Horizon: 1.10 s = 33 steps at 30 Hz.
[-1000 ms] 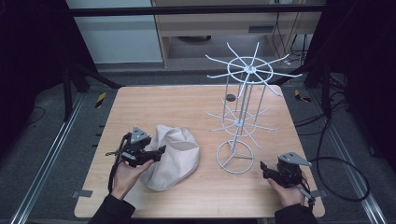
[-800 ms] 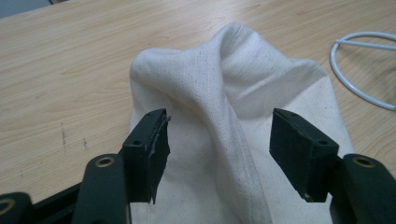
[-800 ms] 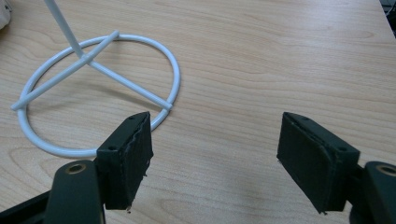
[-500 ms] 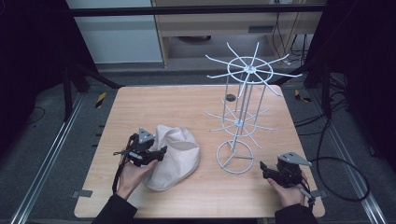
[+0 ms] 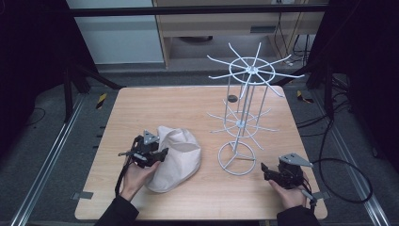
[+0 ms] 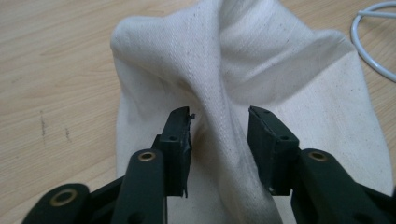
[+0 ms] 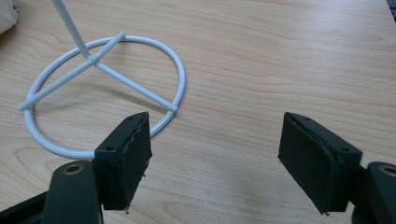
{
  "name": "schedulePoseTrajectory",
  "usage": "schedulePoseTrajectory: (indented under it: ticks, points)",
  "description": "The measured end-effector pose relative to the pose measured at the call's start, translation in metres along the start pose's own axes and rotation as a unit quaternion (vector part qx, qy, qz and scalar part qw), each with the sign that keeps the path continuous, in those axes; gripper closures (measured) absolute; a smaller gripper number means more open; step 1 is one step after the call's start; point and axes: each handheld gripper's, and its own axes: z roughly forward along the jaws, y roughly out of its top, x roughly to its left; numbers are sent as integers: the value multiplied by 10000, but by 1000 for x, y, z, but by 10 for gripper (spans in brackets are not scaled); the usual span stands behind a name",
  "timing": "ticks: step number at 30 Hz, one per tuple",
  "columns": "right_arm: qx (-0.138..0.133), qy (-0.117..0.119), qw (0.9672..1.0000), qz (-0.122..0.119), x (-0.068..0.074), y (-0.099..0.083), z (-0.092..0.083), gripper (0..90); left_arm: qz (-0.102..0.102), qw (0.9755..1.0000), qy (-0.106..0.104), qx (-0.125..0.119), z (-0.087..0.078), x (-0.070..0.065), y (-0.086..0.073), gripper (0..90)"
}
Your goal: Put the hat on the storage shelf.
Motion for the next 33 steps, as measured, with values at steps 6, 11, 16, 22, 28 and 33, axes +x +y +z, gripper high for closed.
schedulePoseTrajectory:
  ticks: [6,11,16,22,28,33]
  points:
    - [9,27,10000,38,1,0,0,252,-67,9999,-17,122,6,1,-2,666]
    - [26,20,10000,44,0,0,0,253,-236,9997,-80,52,4,5,-3,822]
    - [41,17,10000,49,0,0,0,253,-334,9993,-142,-34,0,9,-3,869]
    - [46,15,10000,49,-1,0,0,252,-498,9979,-262,-317,-11,12,-3,876]
    - [42,14,10000,36,-2,0,0,252,-583,9952,-461,-642,-23,14,-2,877]
    - [43,17,10000,33,-2,0,0,252,-551,9926,-525,-945,-36,13,0,878]
